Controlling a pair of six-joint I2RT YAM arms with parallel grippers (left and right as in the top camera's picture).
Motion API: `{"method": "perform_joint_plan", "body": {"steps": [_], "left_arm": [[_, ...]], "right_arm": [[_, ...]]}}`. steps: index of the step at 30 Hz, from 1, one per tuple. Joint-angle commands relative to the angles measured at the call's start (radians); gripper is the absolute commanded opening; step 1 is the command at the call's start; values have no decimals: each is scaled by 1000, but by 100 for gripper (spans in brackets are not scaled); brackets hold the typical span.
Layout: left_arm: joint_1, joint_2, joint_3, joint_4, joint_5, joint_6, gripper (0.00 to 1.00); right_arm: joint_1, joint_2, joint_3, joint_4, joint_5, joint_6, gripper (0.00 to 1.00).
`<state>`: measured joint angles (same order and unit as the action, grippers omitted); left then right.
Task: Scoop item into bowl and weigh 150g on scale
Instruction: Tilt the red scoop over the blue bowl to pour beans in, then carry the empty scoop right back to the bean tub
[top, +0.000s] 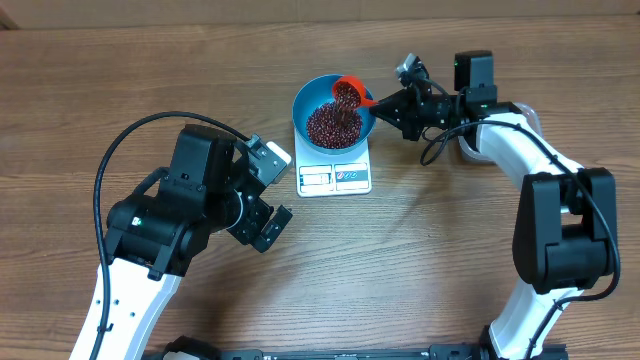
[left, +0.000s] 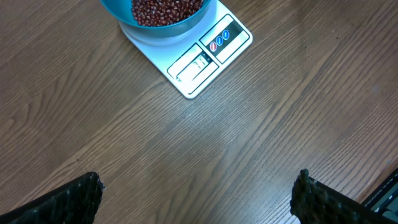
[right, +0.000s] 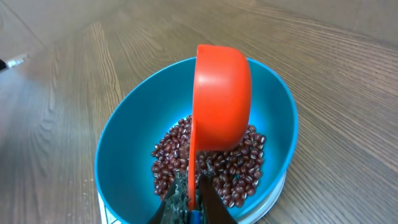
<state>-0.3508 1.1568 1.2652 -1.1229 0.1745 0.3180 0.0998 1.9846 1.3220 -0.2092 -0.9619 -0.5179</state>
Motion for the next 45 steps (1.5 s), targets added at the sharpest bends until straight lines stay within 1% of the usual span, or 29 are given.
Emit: {"method": "perform_joint_plan", "body": {"steps": [1,7,12,17,18,22,26,28,32,40,43,45], "left_arm": [[4,2,20,1,-5,19,100],[4,2,20,1,-5,19,100],[3,2,20,1,-5,19,100],[4,2,20,1,-6,19,100],[4,2,20,1,-5,19,100],[4,2,20,1,-6,19,100],[3,2,20,1,-5,19,100],[4,2,20,1,-6,19,100],[4,2,20,1,-6,19,100],[4,2,20,1,-6,19,100],[4,2,20,1,-5,19,100],[4,2,20,1,-6,19,100]], "right_arm": [[24,-46,9,13,55,-42,4],[26,-60,9,63,77,-42,4],[31,-106,9,58,149,-64,4],[36,-140,9,56,164,-68,4],[44,-154,9,42,205,-70,4],[78,-176,9,-14,312,-158,4],[145,-188,9,-79,519,-245,4],[171,-196,9,-105,579,-275,4],[223,-241,9,-129,715,-277,4],[231,-347,9,-163,730,-276,4],[217,-391,9,-207,778,-259,4],[190,-428,9,-251,832,-221,4]]}}
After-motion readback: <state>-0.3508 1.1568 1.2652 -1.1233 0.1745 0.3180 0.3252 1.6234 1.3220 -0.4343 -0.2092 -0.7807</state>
